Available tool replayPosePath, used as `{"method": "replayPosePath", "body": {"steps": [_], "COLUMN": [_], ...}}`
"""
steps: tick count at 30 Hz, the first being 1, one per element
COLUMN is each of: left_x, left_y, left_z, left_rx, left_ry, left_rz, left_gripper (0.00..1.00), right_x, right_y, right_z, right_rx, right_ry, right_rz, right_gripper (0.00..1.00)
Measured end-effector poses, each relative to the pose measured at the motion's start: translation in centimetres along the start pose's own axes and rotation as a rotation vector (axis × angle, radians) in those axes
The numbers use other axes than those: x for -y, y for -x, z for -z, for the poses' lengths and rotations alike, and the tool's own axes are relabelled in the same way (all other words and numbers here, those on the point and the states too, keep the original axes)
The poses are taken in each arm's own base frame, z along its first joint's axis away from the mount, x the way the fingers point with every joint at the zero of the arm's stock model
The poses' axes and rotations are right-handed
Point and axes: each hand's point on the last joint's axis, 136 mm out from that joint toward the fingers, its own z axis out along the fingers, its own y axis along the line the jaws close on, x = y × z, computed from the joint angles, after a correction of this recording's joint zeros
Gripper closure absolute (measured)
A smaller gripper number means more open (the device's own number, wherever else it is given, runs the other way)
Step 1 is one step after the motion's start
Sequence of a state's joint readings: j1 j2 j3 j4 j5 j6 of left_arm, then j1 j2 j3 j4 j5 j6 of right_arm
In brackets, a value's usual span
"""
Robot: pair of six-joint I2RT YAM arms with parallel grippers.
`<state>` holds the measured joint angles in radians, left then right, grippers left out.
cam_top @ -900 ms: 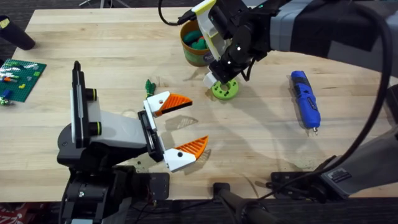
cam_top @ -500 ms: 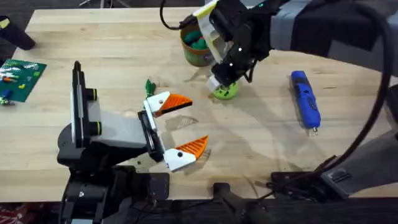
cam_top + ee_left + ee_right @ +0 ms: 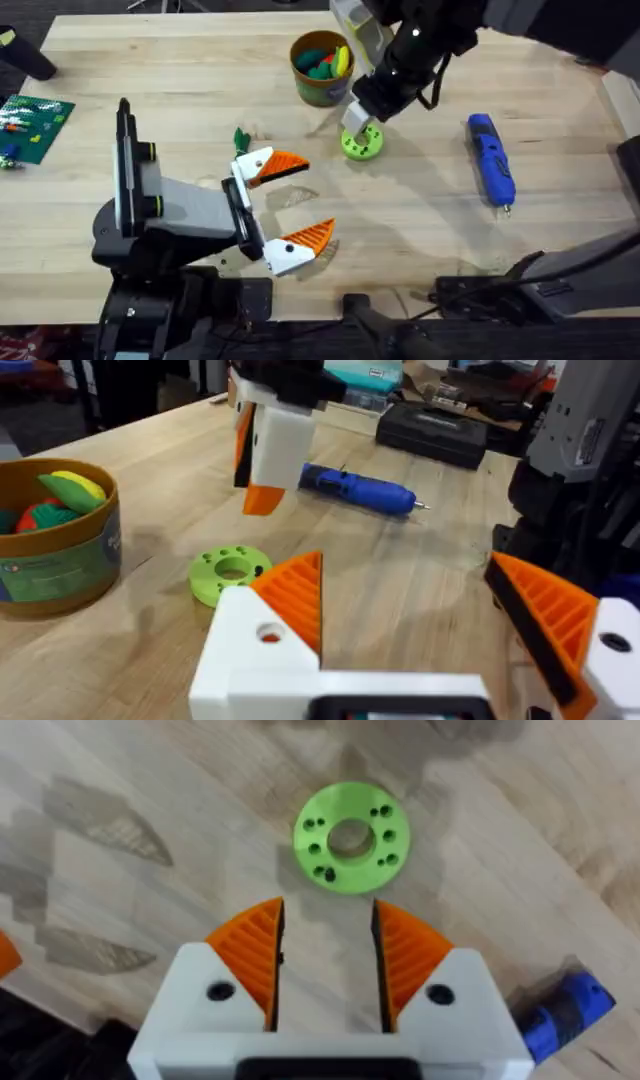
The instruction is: Pick up the gripper from the table and insert it into the empty holder that is missing its gripper. Then pick up a screw, insert it into the mounting hole, and use the screwdriver to tighten it. Finally, clean up the table by picking up the vegetable and placing it into the bucket.
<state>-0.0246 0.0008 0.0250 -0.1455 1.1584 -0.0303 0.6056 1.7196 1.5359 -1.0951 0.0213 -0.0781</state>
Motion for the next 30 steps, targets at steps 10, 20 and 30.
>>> {"method": "replayPosePath", "body": {"steps": [10,20,30], "left_x": [0.0,0.0,0.0], "left_y": [0.0,0.0,0.0], "left_z": [0.0,0.0,0.0], "left_rx": [0.0,0.0,0.0], "left_ry": [0.0,0.0,0.0], "left_rz": [0.0,0.0,0.0], "left_gripper": [0.014,0.013,0.013], "right_x": [0.0,0.0,-0.2], "right_y": [-0.5,-0.5,-2.2], "right_z": [-0.2,-3.0,-6.2], "right_rx": [-0.02,-0.031,-0.062], "right_ry": [0.0,0.0,-0.003], "right_rz": [-0.148,-0.29,-0.343], "right_gripper": [0.522,0.522,0.522]}}
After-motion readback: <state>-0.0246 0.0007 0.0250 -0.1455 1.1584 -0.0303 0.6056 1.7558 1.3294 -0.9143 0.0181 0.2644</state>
